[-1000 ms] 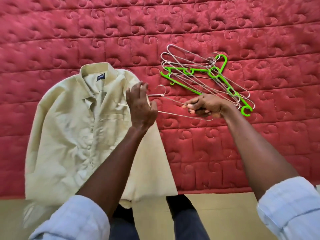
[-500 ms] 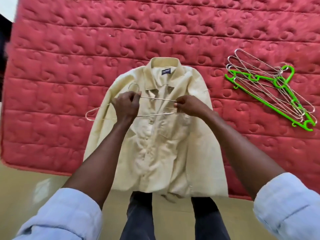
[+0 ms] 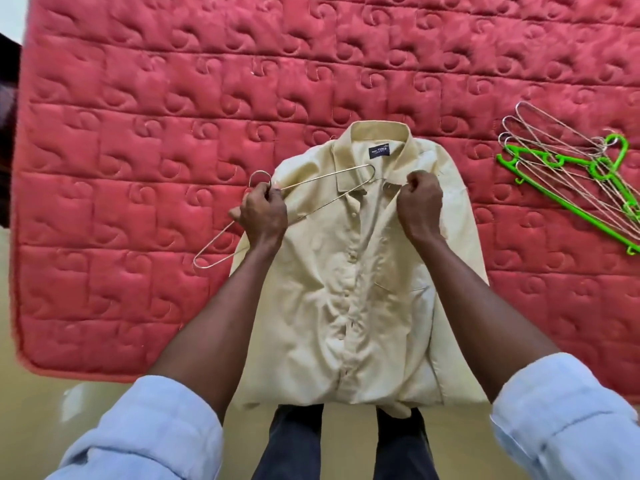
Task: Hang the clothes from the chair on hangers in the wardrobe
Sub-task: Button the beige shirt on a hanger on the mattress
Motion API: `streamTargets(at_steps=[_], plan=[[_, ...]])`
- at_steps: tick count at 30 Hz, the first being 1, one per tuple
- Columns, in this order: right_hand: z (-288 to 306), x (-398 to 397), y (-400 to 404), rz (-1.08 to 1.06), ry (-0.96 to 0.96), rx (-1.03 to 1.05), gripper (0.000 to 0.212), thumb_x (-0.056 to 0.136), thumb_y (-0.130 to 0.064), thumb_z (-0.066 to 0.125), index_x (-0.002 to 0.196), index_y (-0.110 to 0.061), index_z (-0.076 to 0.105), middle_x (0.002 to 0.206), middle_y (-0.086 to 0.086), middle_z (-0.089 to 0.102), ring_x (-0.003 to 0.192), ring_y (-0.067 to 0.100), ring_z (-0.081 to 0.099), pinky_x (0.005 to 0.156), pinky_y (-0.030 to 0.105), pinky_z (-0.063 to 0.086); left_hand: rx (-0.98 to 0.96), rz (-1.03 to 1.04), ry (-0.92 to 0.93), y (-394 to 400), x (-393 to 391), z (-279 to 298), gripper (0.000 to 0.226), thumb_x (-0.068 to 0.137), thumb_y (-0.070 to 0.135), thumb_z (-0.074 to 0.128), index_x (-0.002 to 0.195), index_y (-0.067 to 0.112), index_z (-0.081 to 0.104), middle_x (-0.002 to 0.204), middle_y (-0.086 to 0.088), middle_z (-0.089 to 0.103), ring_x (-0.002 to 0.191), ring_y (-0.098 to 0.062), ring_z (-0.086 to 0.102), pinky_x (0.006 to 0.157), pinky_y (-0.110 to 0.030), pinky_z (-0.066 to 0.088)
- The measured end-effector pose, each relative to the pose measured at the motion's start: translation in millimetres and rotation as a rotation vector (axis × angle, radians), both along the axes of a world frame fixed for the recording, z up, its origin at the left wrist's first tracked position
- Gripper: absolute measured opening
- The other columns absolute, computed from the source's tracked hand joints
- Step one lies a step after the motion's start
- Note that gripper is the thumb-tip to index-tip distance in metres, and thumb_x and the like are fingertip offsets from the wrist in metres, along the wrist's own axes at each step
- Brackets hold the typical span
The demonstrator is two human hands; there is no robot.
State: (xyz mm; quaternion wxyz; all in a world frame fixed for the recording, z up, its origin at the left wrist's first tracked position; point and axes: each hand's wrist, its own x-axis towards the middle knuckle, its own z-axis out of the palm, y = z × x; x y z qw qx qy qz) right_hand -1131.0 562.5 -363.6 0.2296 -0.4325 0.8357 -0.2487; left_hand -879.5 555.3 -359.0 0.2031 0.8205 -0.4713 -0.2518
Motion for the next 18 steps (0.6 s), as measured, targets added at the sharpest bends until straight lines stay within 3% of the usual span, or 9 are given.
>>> streamTargets(at_steps=[2,5,8,12,15,18], plan=[[-7.3,12.2,-2.8,0.087,0.123,0.04,0.027,0.086,-0.012,0.052,0.106,0.003,0.062,0.108,0.022,0.059,0.097,0.037,0.057,0.083,0.039,0.045,0.005,0.028,-0.012,-5.5,-1.7,-1.6,0.026,0.098,0.031,0.05,0.087,0.013,0.066,0.094,-0.016,0.07,0.098,-0.034,0.058,0.089,-0.035,0.022],[-19.9,20.4,-10.6,0.135,0.287,0.207,0.049,0.087,-0.038,0.064,0.116,-0.001,0.054,0.117,0.021,0.055,0.104,0.037,0.056,0.09,0.043,0.044,0.018,0.024,0.007,-12.7,-8.1,-5.6,0.024,0.097,0.03,0.05,0.083,0.016,0.064,0.09,-0.016,0.07,0.097,-0.033,0.059,0.079,-0.032,0.015],[-26.4,16.2,-16.3,0.085,0.31,0.297,0.06,0.086,-0.052,0.064,0.122,-0.006,0.048,0.124,0.019,0.052,0.111,0.036,0.054,0.094,0.042,0.042,0.022,-0.017,-0.02,-21.0,-18.7,-3.3,0.023,0.095,0.028,0.05,0.085,0.015,0.066,0.092,-0.016,0.07,0.098,-0.033,0.059,0.084,-0.034,0.02],[-28.7,6.1,-17.9,0.023,0.115,0.188,0.034,0.092,-0.038,0.056,0.113,-0.012,0.061,0.115,0.015,0.058,0.103,0.034,0.057,0.083,0.036,0.043,-0.005,-0.071,-0.063,-28.6,-35.9,5.7,0.024,0.095,0.028,0.05,0.083,0.014,0.067,0.091,-0.014,0.071,0.095,-0.034,0.06,0.091,-0.039,0.026],[-21.9,-8.3,-16.5,-0.183,-0.024,0.092,0.031,0.093,-0.028,0.048,0.104,-0.009,0.07,0.103,0.017,0.065,0.098,0.035,0.06,0.079,0.035,0.043,0.001,-0.113,-0.055,-35.9,-52.9,9.8,0.026,0.095,0.029,0.05,0.084,0.014,0.068,0.093,-0.013,0.072,0.096,-0.033,0.061,0.091,-0.038,0.025],[-4.3,-26.3,-15.9,-0.348,-0.026,-0.035,0.026,0.096,-0.016,0.046,0.103,-0.004,0.068,0.105,0.019,0.067,0.1,0.035,0.059,0.079,0.035,0.039,0.04,-0.153,-0.081,-45.6,-69.9,13.1,0.027,0.094,0.03,0.049,0.086,0.013,0.07,0.093,-0.014,0.072,0.096,-0.034,0.062,0.094,-0.041,0.028]])
